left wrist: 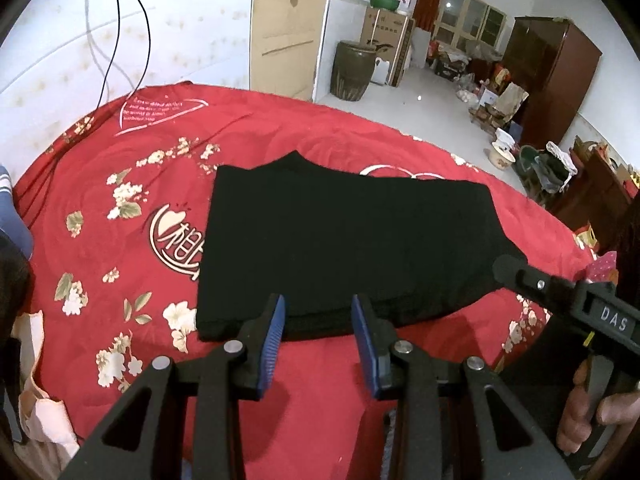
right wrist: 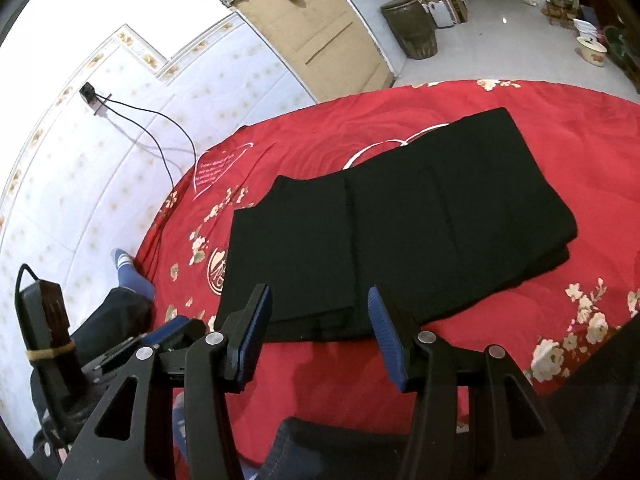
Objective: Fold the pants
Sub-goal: 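Lay the folded pants down and open both grippers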
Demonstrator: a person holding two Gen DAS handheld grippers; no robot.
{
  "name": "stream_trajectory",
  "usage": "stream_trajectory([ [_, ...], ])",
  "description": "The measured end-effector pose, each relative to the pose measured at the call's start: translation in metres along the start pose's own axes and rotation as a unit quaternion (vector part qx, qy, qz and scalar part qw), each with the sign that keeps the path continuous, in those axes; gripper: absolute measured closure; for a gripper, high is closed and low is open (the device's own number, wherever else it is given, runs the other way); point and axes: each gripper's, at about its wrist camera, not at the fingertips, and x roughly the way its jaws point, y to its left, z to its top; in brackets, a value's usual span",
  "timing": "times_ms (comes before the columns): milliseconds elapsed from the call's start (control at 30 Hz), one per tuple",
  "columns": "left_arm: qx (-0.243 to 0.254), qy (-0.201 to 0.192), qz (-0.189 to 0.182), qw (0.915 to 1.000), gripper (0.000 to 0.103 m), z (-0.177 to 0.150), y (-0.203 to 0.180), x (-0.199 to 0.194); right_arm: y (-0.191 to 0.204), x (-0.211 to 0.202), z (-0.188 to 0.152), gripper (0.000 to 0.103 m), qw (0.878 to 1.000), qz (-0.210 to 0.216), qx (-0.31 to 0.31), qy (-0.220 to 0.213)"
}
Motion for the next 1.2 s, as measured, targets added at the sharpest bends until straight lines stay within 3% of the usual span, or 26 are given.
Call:
stream_trajectory([
  [333,0.008,-0.002,0.002,1.0,0.065,0.001,-0.004,0.0,-0.004,-0.017,-0.002,0.052,0.999,-0.039,0.006,0.001],
  [667,0.018,-0.008,-0.004,0.9998,0.064,0.004,-0.008,0.005,-0.011,-0.006,0.003,0.052,0.996,-0.082,0.024,0.021],
  [1200,0.015,-0.001,0.001,0.9999,0.063,0.003,-0.003,0.02,-0.02,0.013,0.012,0.052,0.993,-0.097,0.063,0.034],
])
